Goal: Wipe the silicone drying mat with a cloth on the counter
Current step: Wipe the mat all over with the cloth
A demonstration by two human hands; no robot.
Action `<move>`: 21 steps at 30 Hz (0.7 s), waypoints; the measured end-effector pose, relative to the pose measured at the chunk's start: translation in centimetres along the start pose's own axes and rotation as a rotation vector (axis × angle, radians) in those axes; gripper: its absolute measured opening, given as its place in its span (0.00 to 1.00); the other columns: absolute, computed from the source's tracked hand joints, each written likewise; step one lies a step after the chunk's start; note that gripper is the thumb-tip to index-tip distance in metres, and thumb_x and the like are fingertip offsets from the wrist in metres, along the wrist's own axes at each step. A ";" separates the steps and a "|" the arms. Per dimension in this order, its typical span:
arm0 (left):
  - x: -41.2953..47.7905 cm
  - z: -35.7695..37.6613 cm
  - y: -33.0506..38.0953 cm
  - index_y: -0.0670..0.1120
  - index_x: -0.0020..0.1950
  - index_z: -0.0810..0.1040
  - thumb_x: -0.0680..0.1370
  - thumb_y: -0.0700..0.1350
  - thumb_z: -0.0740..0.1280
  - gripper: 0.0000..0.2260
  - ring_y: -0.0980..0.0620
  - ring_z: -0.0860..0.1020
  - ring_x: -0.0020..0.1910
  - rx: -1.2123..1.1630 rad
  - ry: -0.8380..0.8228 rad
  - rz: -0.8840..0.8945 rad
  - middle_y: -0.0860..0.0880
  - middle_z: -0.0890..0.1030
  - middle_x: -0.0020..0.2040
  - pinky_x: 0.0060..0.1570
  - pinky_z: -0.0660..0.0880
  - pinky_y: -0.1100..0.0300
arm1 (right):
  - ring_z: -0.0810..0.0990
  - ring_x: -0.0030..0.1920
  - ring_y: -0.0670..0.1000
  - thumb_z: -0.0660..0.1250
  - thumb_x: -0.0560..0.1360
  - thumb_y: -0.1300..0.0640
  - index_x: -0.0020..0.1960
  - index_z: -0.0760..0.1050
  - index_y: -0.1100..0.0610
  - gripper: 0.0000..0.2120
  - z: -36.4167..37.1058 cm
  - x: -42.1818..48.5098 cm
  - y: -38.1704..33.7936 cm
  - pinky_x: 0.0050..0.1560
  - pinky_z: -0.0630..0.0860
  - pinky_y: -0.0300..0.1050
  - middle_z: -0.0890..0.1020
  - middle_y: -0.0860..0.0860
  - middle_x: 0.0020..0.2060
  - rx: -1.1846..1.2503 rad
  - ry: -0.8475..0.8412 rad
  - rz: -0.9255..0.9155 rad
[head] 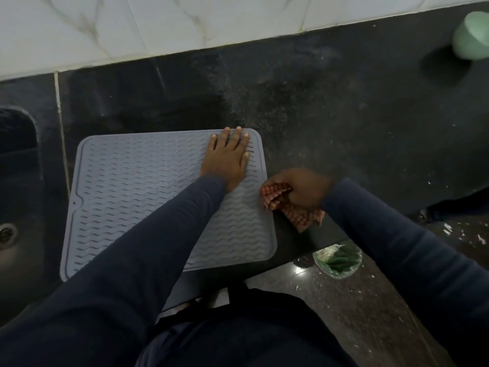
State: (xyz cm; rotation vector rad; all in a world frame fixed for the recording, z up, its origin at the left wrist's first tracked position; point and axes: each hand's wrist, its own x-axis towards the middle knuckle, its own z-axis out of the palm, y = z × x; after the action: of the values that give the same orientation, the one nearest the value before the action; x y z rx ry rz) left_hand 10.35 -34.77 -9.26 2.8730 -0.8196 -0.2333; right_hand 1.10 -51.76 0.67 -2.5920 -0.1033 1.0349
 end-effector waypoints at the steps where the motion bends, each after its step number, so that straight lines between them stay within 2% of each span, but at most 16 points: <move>1: -0.4 -0.2 0.1 0.49 0.78 0.52 0.83 0.52 0.47 0.24 0.46 0.50 0.77 -0.022 0.008 0.017 0.48 0.53 0.79 0.74 0.44 0.47 | 0.70 0.67 0.55 0.60 0.72 0.69 0.71 0.71 0.48 0.30 0.4 0.0 0.0 0.66 0.66 0.46 0.72 0.54 0.66 -0.017 0.031 0.011; 4: -3.7 -0.8 1.2 0.46 0.77 0.56 0.82 0.49 0.51 0.23 0.45 0.55 0.76 -0.059 0.042 0.152 0.45 0.58 0.77 0.74 0.46 0.47 | 0.70 0.65 0.60 0.63 0.72 0.67 0.72 0.68 0.46 0.31 1.1 0.9 -0.1 0.65 0.68 0.49 0.71 0.59 0.64 -0.079 0.106 0.007; 7: -8.2 0.3 2.1 0.45 0.76 0.59 0.82 0.48 0.53 0.23 0.46 0.56 0.76 -0.100 -0.005 0.237 0.45 0.59 0.77 0.74 0.47 0.48 | 0.72 0.63 0.61 0.63 0.73 0.64 0.73 0.67 0.45 0.30 1.6 1.2 -1.0 0.61 0.69 0.49 0.72 0.58 0.61 -0.178 0.104 -0.005; 12: -10.5 2.1 2.2 0.45 0.75 0.64 0.81 0.50 0.47 0.24 0.42 0.60 0.74 -0.071 0.000 0.214 0.44 0.63 0.75 0.73 0.48 0.46 | 0.71 0.67 0.59 0.64 0.75 0.62 0.72 0.68 0.48 0.27 2.6 -1.3 -2.0 0.65 0.68 0.49 0.70 0.57 0.68 -0.317 0.063 0.012; 16: -10.5 2.3 2.2 0.46 0.73 0.67 0.80 0.50 0.50 0.23 0.42 0.62 0.73 -0.063 0.037 0.217 0.44 0.65 0.74 0.73 0.52 0.45 | 0.72 0.65 0.58 0.65 0.75 0.62 0.71 0.69 0.47 0.27 4.8 -3.3 -2.5 0.65 0.70 0.50 0.71 0.55 0.67 -0.300 0.042 0.045; 21: -10.7 2.3 2.2 0.47 0.75 0.64 0.79 0.51 0.49 0.24 0.44 0.58 0.75 -0.059 0.029 0.227 0.45 0.62 0.76 0.74 0.49 0.46 | 0.76 0.59 0.55 0.66 0.75 0.57 0.70 0.70 0.46 0.24 8.0 -6.4 -3.7 0.59 0.75 0.48 0.73 0.52 0.62 -0.277 0.040 0.057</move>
State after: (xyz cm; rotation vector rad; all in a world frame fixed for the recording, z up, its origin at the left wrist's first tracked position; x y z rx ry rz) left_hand -0.20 -31.09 -9.91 2.6922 -1.1032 -0.1859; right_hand -8.83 -47.24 0.72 -2.8780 -0.1757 1.0530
